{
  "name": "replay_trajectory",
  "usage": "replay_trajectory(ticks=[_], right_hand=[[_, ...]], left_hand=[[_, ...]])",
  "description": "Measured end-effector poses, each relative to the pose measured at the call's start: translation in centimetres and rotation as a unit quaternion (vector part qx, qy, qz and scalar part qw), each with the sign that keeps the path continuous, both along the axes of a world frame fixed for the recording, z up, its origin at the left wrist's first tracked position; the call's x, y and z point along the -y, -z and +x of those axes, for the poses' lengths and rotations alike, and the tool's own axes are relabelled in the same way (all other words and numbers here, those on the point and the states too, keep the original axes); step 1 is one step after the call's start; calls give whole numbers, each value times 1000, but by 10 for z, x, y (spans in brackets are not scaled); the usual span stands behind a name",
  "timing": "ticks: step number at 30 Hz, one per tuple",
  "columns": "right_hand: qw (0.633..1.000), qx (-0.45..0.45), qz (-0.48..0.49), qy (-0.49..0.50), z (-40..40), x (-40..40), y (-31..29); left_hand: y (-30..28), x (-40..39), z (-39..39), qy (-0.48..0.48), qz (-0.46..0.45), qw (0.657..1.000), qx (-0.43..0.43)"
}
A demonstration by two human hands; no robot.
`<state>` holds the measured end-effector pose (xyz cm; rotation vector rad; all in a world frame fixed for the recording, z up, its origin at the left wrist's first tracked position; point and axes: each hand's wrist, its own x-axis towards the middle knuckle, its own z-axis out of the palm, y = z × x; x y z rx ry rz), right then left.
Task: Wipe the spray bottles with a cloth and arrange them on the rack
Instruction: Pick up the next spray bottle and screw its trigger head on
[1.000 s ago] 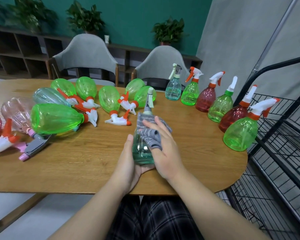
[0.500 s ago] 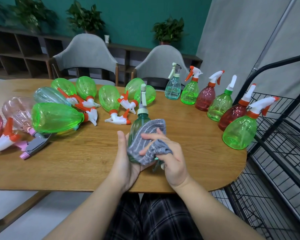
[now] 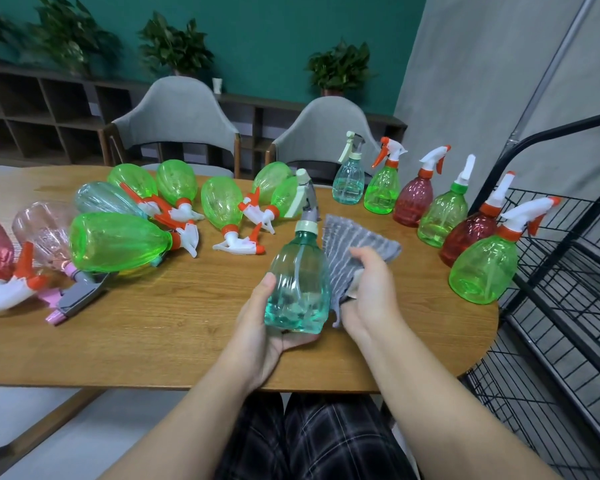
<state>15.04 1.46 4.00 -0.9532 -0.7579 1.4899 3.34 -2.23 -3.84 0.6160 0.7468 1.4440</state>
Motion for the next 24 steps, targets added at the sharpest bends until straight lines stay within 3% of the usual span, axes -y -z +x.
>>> replay_trajectory(ticks=[2,4,7,13,24], right_hand=[[985,153,73,-13,-8,-2,0],[947,282,146,-38,-15,1,2],[887,367,271,-69,-20,4,15],[826,431,357,-75,-16,-6,37],[777,371,500,-92,-2,12,53]], left_hand=[[2,-1,0,-4,11,1000,-22],[2,-3,1,-13,22,999,-39],[-1,-4,1,-33,24,998,-39],[-2,-4,3,-46,-3,998,-37],[-4,1,1,-29,17,999,34]])
